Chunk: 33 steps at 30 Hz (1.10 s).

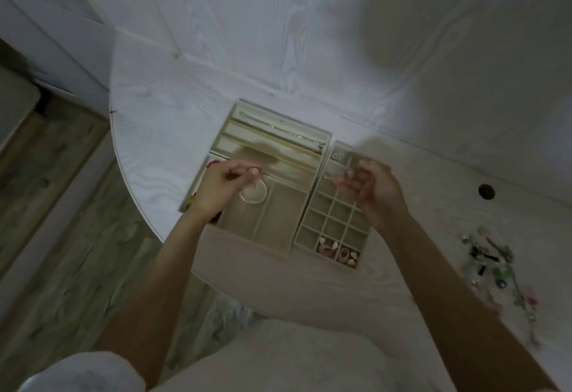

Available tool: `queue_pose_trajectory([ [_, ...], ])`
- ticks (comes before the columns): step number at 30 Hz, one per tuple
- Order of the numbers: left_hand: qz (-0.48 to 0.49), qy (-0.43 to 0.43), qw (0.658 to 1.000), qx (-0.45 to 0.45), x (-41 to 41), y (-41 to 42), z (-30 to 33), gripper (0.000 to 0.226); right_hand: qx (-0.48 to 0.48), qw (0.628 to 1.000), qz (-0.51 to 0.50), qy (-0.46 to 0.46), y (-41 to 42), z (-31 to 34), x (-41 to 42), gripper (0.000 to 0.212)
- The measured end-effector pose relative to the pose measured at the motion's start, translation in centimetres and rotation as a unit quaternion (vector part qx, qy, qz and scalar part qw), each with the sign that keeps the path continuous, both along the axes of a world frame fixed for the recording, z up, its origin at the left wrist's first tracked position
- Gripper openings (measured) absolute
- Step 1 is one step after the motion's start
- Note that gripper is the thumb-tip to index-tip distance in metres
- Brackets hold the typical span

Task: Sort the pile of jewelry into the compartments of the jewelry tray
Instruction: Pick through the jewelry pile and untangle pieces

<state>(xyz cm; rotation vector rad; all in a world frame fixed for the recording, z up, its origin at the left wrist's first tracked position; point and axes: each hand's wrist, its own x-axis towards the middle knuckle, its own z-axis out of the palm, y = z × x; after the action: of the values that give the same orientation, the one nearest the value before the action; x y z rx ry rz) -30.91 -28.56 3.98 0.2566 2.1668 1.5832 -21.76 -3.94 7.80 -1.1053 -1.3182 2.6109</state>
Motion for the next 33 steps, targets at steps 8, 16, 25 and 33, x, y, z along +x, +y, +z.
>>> queue_pose_trajectory([
  [8,0.061,-0.013,0.998,0.004,-4.3,-0.6,-2.1,0.010,0.232,0.972,0.032,-0.022,-1.0,-1.8,-5.7,0.022],
  [16,-0.022,0.135,0.984,-0.113,-10.5,-2.3,-3.1,0.007,0.440,0.864,0.245,-0.014,0.1,-2.2,-5.2,0.013],
  [25,-0.175,0.351,0.872,-0.293,-15.0,-1.6,-4.1,0.018,0.636,0.625,0.452,0.001,0.2,-3.4,-7.8,0.010],
  [33,-0.244,0.407,0.814,-0.335,-15.7,-1.4,-4.1,0.011,0.699,0.615,0.362,-0.032,0.5,-5.4,-8.5,0.010],
])
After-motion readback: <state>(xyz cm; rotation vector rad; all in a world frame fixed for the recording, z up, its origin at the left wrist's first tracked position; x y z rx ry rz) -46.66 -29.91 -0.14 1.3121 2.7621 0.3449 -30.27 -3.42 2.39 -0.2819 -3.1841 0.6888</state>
